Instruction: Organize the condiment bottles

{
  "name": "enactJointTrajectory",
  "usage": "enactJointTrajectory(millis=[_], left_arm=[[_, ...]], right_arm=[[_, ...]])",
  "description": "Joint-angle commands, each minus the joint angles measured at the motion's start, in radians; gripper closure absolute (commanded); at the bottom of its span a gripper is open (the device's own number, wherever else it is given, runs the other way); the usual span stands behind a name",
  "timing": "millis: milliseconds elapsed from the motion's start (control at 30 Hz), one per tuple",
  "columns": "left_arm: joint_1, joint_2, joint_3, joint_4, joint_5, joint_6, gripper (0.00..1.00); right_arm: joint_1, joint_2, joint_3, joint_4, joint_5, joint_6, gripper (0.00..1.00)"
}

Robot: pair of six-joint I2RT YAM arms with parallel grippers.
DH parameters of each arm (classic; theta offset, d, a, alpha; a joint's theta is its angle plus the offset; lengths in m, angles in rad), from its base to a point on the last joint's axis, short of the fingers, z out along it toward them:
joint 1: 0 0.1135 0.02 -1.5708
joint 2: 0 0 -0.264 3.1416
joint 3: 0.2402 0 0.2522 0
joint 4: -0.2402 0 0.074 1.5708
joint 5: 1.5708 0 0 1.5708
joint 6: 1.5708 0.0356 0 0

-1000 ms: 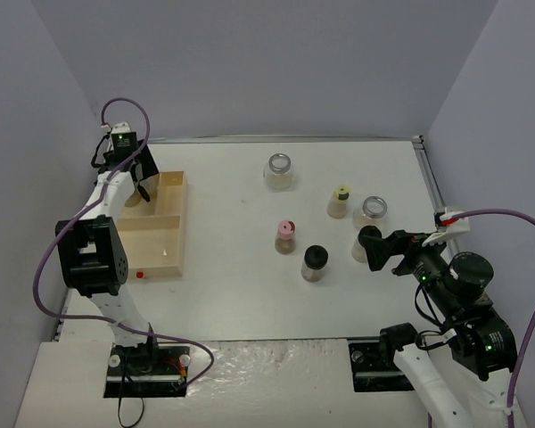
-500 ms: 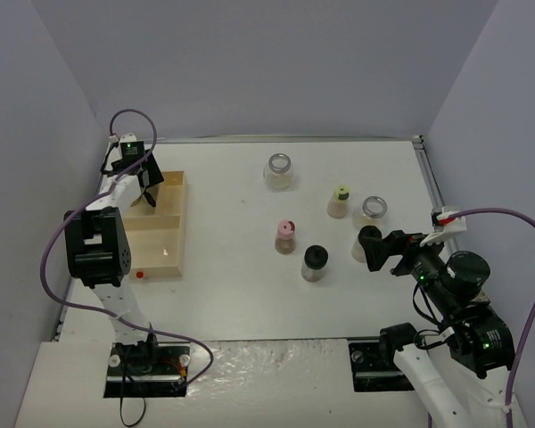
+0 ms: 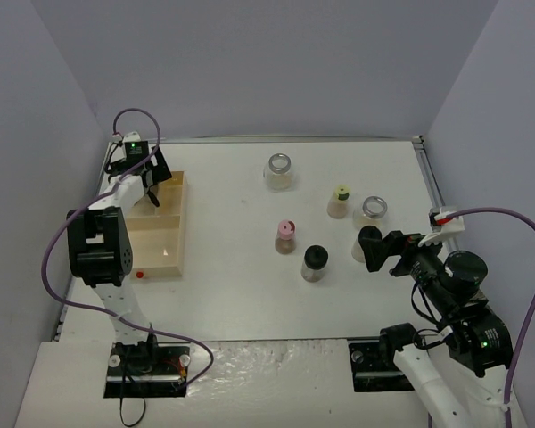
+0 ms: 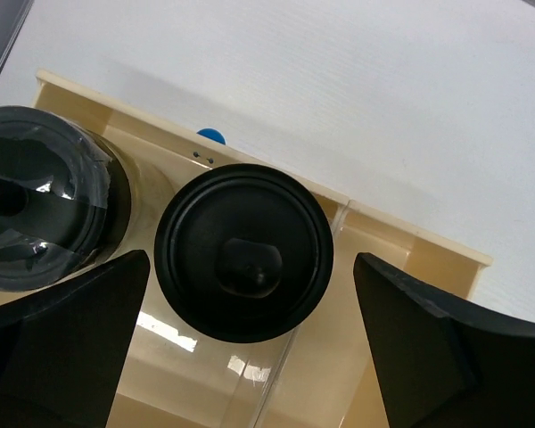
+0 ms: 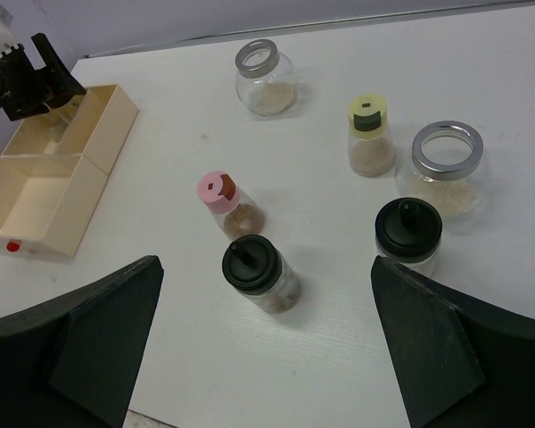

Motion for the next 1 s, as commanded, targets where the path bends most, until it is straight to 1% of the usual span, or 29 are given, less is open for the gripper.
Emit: enactJointTrajectory(millis=[0,100,267,333,367,433,467,533,567,600,667,767,833,967], left_arm=[[-0.016,-0.104,0.041,0.001,-0.008,-0.014,0.03],[-0.038,-0.185,0.035,-0.036,0.01,-0.013,0.03],[-0.134,-0.336,0.018,-0.148,0.09,0.01,0.03],[-0.22,-0.434,-0.015,-0.192,0.214,0.034,0.03],[-0.253,-0.459,-0.028,-0.193,0.216,0.035,0.03],[-0.341,-0.521,-0.069,-0.209,0.314,0.047,0.03],[-0.405,-0.556,-0.098,-0.209,0.322,0.049,0.03],[-0.509,-0.606,-0.145,-0.198,0.314,0.056,0.03],[-0.595,-0.63,-0.178,-0.185,0.299,0.058,0.03],[-0.655,-0.653,-0.198,-0.176,0.285,0.06,0.03],[-0.776,-0.671,-0.234,-0.148,0.239,0.059,0.03],[-0.953,-0.671,-0.291,-0.062,0.164,0.058,0.03],[-1.029,-0.641,-0.311,0.003,0.145,0.06,0.03],[-1.125,-0.522,-0.297,0.096,0.129,0.087,0.03]], right_arm=[[0.005,0.003,0.009,0.057,-0.002,-0.014,0.0],[0.004,0.007,0.017,0.057,0.005,-0.021,0.0],[0.004,0.013,0.031,0.055,0.026,-0.018,0.0],[0.004,0.006,0.039,0.053,0.027,-0.021,0.0],[0.004,0.006,0.04,0.053,0.024,-0.021,0.0],[0.004,-0.007,0.044,0.051,0.016,-0.031,0.0],[0.005,-0.011,0.047,0.051,0.014,-0.034,0.0],[0.004,-0.017,0.051,0.049,0.012,-0.038,0.0],[0.005,-0.019,0.053,0.047,0.011,-0.041,0.0],[0.005,-0.022,0.055,0.045,0.01,-0.042,0.0],[0.005,-0.026,0.058,0.043,0.01,-0.045,0.0],[0.005,-0.034,0.066,0.039,0.016,-0.045,0.0],[0.005,-0.041,0.072,0.039,0.016,-0.044,0.0],[0.005,-0.057,0.086,0.038,0.014,-0.043,0.0]])
